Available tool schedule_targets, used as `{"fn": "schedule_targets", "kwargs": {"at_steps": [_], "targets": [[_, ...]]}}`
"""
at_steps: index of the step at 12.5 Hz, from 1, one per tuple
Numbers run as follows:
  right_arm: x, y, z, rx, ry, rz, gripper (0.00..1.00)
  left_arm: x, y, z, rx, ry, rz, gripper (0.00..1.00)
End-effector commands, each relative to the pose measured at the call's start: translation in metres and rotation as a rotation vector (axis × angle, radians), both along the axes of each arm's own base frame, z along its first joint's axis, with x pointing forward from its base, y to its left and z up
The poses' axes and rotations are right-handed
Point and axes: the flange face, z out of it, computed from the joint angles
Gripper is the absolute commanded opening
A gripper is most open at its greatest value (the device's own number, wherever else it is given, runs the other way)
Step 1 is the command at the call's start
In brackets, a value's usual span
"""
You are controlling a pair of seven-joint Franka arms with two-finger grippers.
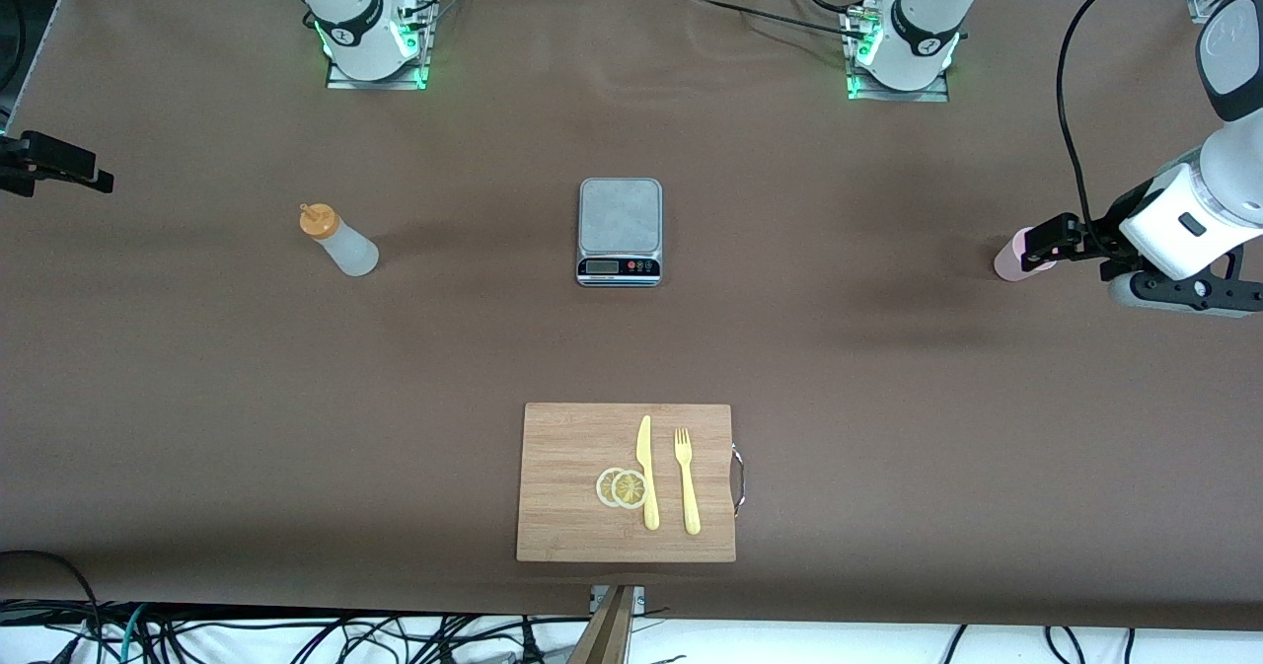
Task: Add sauce to pink cup with both arms
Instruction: 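Move the left gripper toward the pink paper cup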
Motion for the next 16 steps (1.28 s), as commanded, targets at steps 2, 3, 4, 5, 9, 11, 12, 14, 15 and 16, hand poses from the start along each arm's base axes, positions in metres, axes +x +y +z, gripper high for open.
{"fn": "schedule_targets", "kwargs": {"at_steps": [2, 3, 4, 5, 9, 11, 12, 14, 15, 16], "targets": [[-0.011, 0.015, 0.010, -0.045, -0.066, 0.049, 1.00, 0.005, 0.009, -0.001, 0.019, 0.009, -0.013, 1.00], [-0.013, 0.028, 0.010, -0.063, -0.088, 0.073, 1.00, 0.005, 0.019, -0.001, 0.019, 0.009, 0.002, 1.00], [-0.013, 0.031, 0.011, -0.070, -0.095, 0.079, 1.00, 0.005, 0.021, -0.003, 0.018, 0.014, 0.006, 1.00], [-0.012, 0.032, 0.011, -0.071, -0.102, 0.080, 1.00, 0.005, 0.025, -0.005, 0.018, 0.017, 0.013, 1.00], [-0.014, 0.035, 0.014, -0.071, -0.103, 0.085, 1.00, 0.003, 0.044, -0.010, 0.015, 0.026, -0.013, 1.00], [-0.014, 0.035, 0.014, -0.070, -0.100, 0.086, 1.00, 0.003, 0.062, -0.020, 0.007, 0.039, -0.116, 1.00], [-0.014, 0.035, 0.014, -0.071, -0.100, 0.086, 1.00, 0.001, 0.075, -0.026, 0.005, 0.049, -0.095, 1.00], [-0.014, 0.036, 0.015, -0.070, -0.096, 0.086, 1.00, -0.003, 0.097, -0.044, 0.000, 0.080, -0.071, 1.00], [-0.014, 0.036, 0.015, -0.070, -0.097, 0.088, 1.00, -0.009, 0.117, -0.051, -0.001, 0.099, -0.038, 1.00], [-0.014, 0.038, 0.015, -0.070, -0.096, 0.091, 1.00, -0.017, 0.131, -0.066, -0.005, 0.132, -0.015, 1.00]]}}
